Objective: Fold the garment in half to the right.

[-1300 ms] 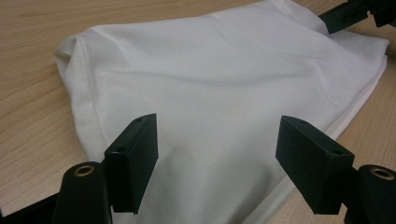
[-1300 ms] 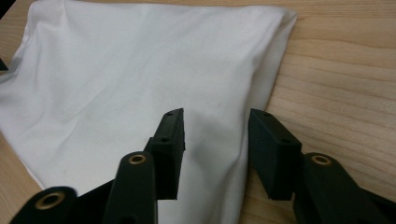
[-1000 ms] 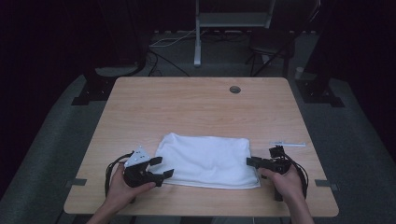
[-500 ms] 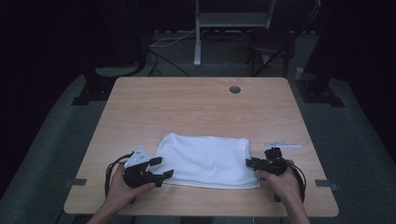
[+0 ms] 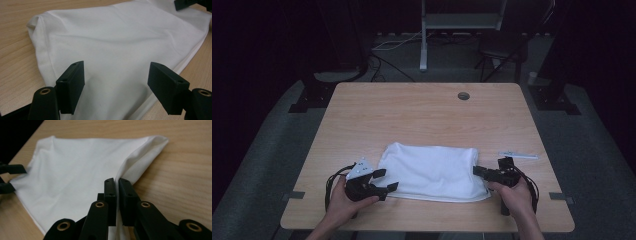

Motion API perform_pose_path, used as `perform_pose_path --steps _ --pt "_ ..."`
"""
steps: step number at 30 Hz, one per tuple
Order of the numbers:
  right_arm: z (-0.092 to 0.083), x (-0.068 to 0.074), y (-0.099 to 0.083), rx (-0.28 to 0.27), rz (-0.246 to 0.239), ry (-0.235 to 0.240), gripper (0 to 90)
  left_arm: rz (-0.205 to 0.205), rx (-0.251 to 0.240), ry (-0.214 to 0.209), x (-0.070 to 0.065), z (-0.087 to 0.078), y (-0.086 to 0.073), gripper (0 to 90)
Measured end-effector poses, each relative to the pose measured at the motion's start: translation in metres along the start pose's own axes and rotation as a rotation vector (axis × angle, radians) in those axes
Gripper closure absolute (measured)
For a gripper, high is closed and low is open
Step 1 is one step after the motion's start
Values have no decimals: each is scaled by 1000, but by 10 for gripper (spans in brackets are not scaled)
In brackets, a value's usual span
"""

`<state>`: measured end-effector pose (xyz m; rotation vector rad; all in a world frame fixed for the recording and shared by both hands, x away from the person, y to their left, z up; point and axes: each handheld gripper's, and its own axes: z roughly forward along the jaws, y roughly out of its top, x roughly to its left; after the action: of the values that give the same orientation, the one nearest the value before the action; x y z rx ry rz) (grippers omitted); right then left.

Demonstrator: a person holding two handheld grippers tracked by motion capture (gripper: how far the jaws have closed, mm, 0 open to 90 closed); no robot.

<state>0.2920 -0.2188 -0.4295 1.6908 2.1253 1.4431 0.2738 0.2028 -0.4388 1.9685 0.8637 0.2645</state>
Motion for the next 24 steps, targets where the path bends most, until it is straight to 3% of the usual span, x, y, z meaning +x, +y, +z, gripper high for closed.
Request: perform_pose_path --steps 16,24 --pt "-7 41 38 -82 -83 64 857 -8 -4 -1 0 0 0 300" --pt "-7 49 46 -113 -90 84 861 -4 0 -4 0 1 1 300"
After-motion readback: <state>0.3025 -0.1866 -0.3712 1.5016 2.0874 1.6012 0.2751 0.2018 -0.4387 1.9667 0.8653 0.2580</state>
